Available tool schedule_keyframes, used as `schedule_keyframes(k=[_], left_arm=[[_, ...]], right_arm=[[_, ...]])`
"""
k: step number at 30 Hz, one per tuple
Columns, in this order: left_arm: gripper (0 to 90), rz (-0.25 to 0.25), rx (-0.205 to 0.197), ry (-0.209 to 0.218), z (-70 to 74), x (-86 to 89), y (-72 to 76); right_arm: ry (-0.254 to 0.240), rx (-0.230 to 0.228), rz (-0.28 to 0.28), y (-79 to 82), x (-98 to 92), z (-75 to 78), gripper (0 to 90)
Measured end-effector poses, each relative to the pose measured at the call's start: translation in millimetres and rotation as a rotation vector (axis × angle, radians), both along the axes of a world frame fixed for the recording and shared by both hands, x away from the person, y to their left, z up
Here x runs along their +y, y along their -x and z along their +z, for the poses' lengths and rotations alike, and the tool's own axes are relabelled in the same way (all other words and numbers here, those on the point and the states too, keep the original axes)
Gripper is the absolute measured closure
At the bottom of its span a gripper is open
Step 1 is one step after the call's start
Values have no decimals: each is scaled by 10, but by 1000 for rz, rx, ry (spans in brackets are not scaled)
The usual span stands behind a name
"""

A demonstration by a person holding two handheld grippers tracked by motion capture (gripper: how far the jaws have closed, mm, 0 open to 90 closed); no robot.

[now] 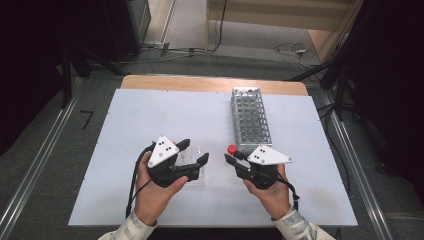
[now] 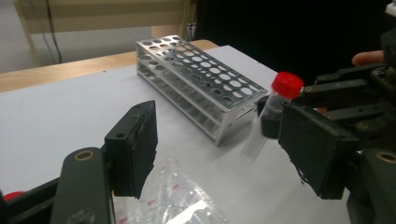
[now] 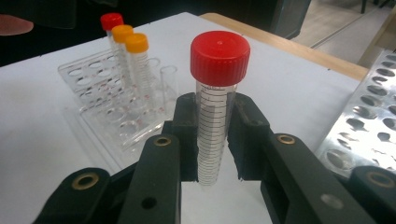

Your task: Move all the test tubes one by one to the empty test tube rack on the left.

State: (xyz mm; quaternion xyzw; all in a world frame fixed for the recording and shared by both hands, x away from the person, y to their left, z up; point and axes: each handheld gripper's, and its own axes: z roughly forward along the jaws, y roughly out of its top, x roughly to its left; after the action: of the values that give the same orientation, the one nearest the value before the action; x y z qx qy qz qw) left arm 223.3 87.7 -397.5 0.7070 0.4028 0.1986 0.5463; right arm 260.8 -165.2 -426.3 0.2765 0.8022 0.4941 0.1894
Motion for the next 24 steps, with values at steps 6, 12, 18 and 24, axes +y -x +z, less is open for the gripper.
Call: schedule_keyframes(k=[6, 12, 18, 24], left_arm=[[359, -56, -14, 14, -20, -214, -15], [435, -95, -21, -7, -61, -405, -62], [505, -119, -17, -12, -93, -472, -84], [569, -129, -21, -25, -119, -508, -88]], right_arm=[[5, 8, 9, 35, 22, -37, 711], [11, 9, 17, 61, 45, -48, 711], [22, 2, 34, 90, 81, -49, 711], [18, 1, 45, 115, 106, -39, 711]])
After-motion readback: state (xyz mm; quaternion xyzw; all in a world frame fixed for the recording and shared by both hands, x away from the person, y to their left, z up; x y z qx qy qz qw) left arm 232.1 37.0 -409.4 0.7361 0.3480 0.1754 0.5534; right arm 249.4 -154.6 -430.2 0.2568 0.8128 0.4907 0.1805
